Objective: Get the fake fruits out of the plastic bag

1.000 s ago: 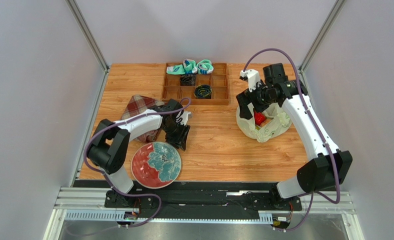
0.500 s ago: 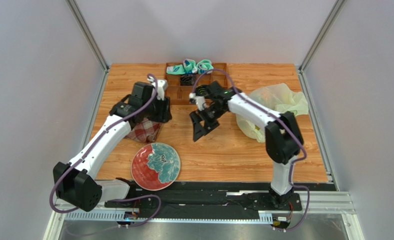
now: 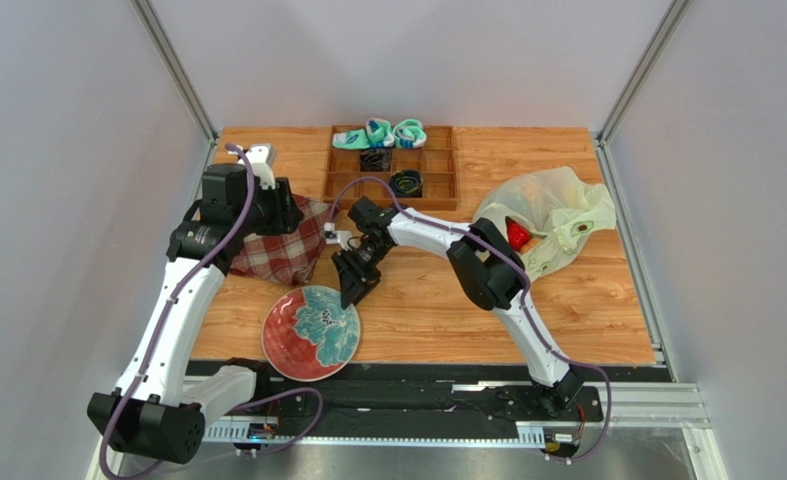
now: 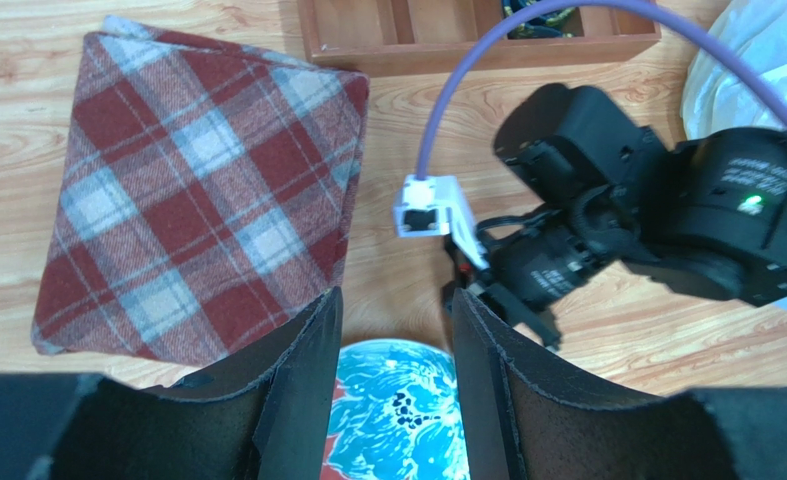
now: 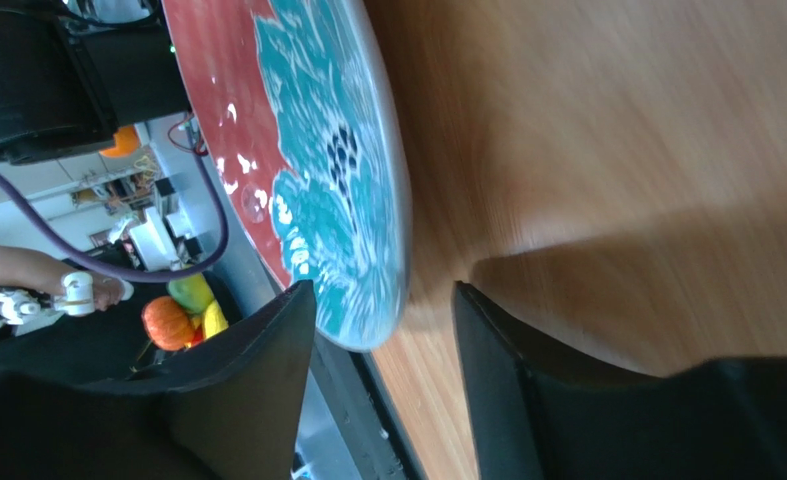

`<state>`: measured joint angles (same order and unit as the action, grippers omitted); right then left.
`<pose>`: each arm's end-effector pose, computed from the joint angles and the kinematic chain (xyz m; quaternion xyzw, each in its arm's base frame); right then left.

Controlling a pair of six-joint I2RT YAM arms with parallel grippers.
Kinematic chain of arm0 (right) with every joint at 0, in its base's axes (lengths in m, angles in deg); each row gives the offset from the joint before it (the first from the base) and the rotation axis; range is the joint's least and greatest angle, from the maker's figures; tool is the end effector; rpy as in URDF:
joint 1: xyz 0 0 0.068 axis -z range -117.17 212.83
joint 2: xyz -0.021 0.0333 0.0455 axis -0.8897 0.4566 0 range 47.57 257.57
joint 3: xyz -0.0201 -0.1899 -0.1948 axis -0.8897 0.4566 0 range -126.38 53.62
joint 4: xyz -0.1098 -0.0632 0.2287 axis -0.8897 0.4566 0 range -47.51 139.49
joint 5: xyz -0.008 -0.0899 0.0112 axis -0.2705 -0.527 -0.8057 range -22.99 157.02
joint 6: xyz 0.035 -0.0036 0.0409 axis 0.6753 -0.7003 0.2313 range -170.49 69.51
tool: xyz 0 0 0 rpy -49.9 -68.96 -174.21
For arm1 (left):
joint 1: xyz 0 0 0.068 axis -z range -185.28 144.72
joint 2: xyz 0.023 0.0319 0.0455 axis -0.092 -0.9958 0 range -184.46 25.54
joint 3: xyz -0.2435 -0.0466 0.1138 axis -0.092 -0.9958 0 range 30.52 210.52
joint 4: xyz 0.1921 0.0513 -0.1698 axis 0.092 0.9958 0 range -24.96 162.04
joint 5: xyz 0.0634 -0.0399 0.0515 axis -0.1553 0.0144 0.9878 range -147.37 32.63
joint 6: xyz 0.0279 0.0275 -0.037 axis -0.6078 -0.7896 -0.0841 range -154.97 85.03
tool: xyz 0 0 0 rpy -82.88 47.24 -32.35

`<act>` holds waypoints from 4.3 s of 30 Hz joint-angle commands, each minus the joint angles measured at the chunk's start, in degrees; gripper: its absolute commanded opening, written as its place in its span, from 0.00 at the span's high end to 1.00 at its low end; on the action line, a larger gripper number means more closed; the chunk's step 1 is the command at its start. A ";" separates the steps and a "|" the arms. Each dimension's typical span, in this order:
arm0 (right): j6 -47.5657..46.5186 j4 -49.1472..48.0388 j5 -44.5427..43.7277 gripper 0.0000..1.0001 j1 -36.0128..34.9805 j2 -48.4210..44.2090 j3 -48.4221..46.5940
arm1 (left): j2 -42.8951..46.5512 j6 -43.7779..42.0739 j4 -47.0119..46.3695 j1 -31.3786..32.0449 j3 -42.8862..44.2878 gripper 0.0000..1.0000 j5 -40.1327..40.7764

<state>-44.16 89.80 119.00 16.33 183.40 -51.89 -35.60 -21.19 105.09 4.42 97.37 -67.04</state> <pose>0.3043 0.3615 0.1318 0.3513 -0.8230 -0.4334 0.1071 0.2163 -0.0431 0.3672 0.0080 0.8820 -0.1676 0.4403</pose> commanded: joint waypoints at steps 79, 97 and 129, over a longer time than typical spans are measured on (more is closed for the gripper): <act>-34.41 7.97 -50.52 1.00 61.95 -54.10 10.97 | -53.66 9.61 -14.57 39.71 43.45 1.00 4.68; -37.18 21.59 -24.42 0.22 71.82 -73.95 20.11 | -47.75 -2.53 -5.07 37.33 38.62 1.00 -20.04; -11.51 -1.15 -40.03 0.55 38.24 -63.78 45.49 | -42.21 -3.85 -5.77 34.16 25.00 1.00 -15.20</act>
<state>-57.95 94.30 79.53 54.43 118.96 -1.86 -80.30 -23.77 101.53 38.60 122.11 -82.23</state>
